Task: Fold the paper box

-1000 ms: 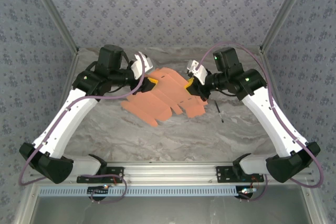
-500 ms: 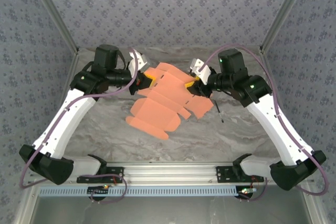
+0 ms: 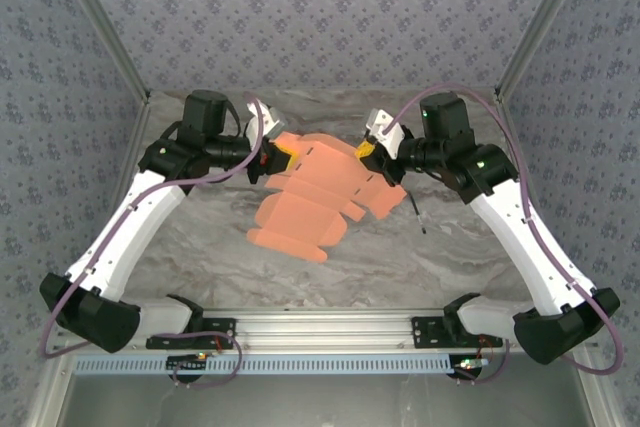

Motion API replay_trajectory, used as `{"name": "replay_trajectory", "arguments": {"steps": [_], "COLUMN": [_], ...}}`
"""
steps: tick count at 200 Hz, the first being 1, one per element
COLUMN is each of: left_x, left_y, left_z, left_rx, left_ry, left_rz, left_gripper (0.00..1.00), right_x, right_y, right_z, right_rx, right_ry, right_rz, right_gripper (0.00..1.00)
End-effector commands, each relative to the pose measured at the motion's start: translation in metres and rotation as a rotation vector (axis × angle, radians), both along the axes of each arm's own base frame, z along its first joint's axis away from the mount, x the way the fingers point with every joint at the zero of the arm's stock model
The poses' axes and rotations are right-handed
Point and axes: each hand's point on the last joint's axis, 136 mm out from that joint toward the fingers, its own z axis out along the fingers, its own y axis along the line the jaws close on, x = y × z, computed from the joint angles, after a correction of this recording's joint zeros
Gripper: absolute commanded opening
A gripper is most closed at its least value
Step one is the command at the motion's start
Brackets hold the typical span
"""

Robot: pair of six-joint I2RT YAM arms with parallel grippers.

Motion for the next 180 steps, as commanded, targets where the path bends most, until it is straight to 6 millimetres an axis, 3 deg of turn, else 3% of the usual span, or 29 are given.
{"name": "replay_trajectory", "arguments": {"steps": [1,37,73,77,107,150,180], "left_x": [-0.009,-0.004,0.001,0.002,0.007,0.008,0.008], "left_y": [-0.004,-0.01,-0.015,-0.015,-0.017,-0.02,-0.02], "left_z": [0.027,0.034,0.027,0.027,0.025,0.021,0.018], "left_rx": [-0.102,-0.187,-0.225,-0.227,-0.241,-0.244,-0.244], "left_ry": [-0.02,0.075,0.179,0.185,0.234,0.274,0.289], "left_rz": [-0.041,-0.022,-0.002,0.0,0.018,0.009,0.007], "left_gripper": [0.0,0.0,0.0,0.0,0.0,0.0,0.0], "right_x": [0.003,0.015,0.022,0.022,0.021,0.018,0.017], "right_y": [-0.003,0.0,0.002,0.002,0.011,0.016,0.016], "right_z": [-0.004,-0.007,-0.001,-0.015,-0.029,-0.043,-0.041], "right_rx": [-0.019,-0.139,-0.211,-0.243,-0.352,-0.422,-0.399], "right_ry": [-0.024,-0.216,-0.422,-0.422,-0.547,-0.6,-0.615], "right_rz": [-0.038,-0.156,-0.273,-0.274,-0.297,-0.294,-0.296], "right_gripper": [0.03,0.03,0.04,0.04,0.03,0.03,0.0]}}
